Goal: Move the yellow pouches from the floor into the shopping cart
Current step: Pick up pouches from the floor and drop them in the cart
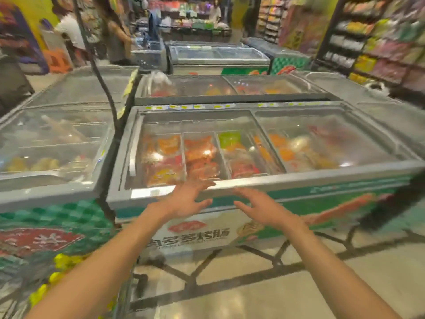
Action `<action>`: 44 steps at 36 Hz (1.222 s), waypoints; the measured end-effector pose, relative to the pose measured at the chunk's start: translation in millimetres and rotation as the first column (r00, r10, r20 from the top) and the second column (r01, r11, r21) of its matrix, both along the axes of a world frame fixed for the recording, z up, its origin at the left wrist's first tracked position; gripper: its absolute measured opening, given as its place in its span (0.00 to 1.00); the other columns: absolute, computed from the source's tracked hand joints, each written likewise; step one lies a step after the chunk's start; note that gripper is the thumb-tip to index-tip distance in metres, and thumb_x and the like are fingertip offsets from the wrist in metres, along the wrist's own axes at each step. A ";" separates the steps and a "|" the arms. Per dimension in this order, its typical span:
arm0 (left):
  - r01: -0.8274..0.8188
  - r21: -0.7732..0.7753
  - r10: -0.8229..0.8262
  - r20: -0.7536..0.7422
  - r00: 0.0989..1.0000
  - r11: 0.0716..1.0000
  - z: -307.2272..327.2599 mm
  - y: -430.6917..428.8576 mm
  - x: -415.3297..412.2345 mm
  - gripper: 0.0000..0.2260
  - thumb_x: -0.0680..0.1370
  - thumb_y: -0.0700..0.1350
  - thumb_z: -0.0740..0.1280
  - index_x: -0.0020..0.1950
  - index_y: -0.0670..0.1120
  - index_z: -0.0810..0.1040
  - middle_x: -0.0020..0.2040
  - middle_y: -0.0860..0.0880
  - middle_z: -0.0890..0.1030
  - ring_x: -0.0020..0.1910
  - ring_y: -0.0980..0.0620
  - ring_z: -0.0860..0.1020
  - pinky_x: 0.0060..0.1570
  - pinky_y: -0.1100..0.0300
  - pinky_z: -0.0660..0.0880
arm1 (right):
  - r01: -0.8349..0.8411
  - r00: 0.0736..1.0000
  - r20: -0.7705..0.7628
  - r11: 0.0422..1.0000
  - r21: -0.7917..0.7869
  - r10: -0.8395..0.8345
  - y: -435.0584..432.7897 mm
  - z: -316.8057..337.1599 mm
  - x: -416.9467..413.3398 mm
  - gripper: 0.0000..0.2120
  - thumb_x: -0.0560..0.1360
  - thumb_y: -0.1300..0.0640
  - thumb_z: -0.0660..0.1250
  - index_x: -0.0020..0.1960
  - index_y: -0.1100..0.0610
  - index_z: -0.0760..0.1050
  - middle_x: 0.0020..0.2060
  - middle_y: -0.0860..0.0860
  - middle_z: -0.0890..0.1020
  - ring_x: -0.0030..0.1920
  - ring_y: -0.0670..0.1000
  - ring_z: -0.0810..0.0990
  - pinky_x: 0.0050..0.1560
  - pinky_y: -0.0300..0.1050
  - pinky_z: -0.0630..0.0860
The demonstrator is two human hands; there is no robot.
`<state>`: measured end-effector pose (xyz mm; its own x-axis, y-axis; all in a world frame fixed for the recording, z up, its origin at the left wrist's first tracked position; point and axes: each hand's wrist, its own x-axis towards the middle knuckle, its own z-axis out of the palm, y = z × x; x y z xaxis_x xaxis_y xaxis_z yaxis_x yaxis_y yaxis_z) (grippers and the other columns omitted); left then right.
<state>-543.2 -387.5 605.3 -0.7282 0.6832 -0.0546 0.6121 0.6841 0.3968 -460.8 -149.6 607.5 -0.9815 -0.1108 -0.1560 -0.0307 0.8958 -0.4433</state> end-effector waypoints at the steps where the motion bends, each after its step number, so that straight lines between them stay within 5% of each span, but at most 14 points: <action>1: 0.030 -0.009 -0.030 0.007 1.000 0.999 -0.1 20.1 3.5 0.26 0.79 0.61 0.61 0.76 0.56 0.64 0.74 0.51 0.69 0.72 0.48 0.68 0.71 0.46 0.64 | 0.032 0.999 0.011 0.999 -0.011 -0.032 18.1 -1.4 12.1 0.24 0.79 0.42 0.57 0.72 0.48 0.64 0.70 0.46 0.70 0.69 0.48 0.68 0.69 0.47 0.66; 10: 0.337 -0.052 -0.333 0.071 0.940 0.940 -12.8 202.4 71.1 0.29 0.78 0.63 0.56 0.77 0.54 0.61 0.77 0.52 0.65 0.75 0.49 0.64 0.73 0.42 0.59 | 0.320 0.947 0.059 0.946 -0.051 -0.317 170.3 -6.2 143.6 0.21 0.78 0.40 0.58 0.68 0.47 0.70 0.64 0.43 0.75 0.61 0.46 0.76 0.63 0.46 0.72; 13: 0.433 -0.064 -0.428 0.070 0.901 0.899 -18.5 256.2 103.0 0.29 0.79 0.64 0.56 0.77 0.53 0.62 0.76 0.51 0.67 0.74 0.50 0.66 0.73 0.43 0.61 | 0.376 0.926 0.042 0.925 -0.059 -0.374 207.1 -8.5 195.5 0.16 0.80 0.47 0.58 0.65 0.49 0.72 0.60 0.40 0.76 0.60 0.41 0.74 0.61 0.33 0.67; 16: 0.516 -0.060 -0.514 0.054 0.856 0.854 -24.8 307.4 139.3 0.24 0.81 0.57 0.60 0.76 0.51 0.64 0.74 0.50 0.69 0.72 0.48 0.68 0.72 0.51 0.64 | 0.473 0.881 0.017 0.881 -0.014 -0.473 242.3 -18.8 245.3 0.16 0.80 0.49 0.58 0.66 0.53 0.72 0.62 0.49 0.77 0.60 0.49 0.75 0.57 0.41 0.70; 19: 0.598 -0.078 -0.593 0.073 0.802 0.798 -34.9 350.0 171.2 0.24 0.81 0.56 0.61 0.76 0.55 0.63 0.75 0.51 0.67 0.71 0.48 0.69 0.71 0.45 0.65 | 0.569 0.821 0.053 0.822 -0.013 -0.568 271.6 -38.6 292.6 0.17 0.80 0.49 0.57 0.65 0.54 0.72 0.59 0.50 0.79 0.56 0.49 0.77 0.55 0.43 0.72; 24: 0.698 -0.114 -0.688 0.118 0.716 0.707 -57.4 407.7 217.1 0.24 0.80 0.59 0.60 0.75 0.54 0.64 0.72 0.50 0.71 0.71 0.49 0.69 0.70 0.53 0.63 | 0.711 0.703 0.070 0.700 -0.066 -0.708 293.9 -66.1 365.8 0.15 0.80 0.50 0.56 0.64 0.52 0.73 0.58 0.49 0.79 0.54 0.48 0.77 0.54 0.41 0.73; 36: 0.851 -0.259 -0.835 0.205 0.511 0.457 -121.4 503.7 320.4 0.21 0.81 0.58 0.59 0.73 0.55 0.65 0.66 0.50 0.76 0.65 0.47 0.74 0.65 0.48 0.67 | 0.935 0.343 0.212 0.310 -0.172 -0.915 295.6 -147.3 490.2 0.12 0.78 0.55 0.59 0.58 0.56 0.76 0.49 0.52 0.82 0.50 0.54 0.80 0.51 0.45 0.74; 44: 0.899 -0.313 -0.860 0.314 0.402 0.306 -197.6 541.7 356.1 0.21 0.80 0.57 0.58 0.73 0.54 0.64 0.65 0.50 0.77 0.64 0.46 0.75 0.63 0.47 0.68 | 0.984 0.114 0.359 0.056 -0.168 -0.926 284.9 -204.8 521.6 0.16 0.78 0.56 0.58 0.65 0.55 0.69 0.42 0.48 0.79 0.43 0.49 0.75 0.44 0.40 0.69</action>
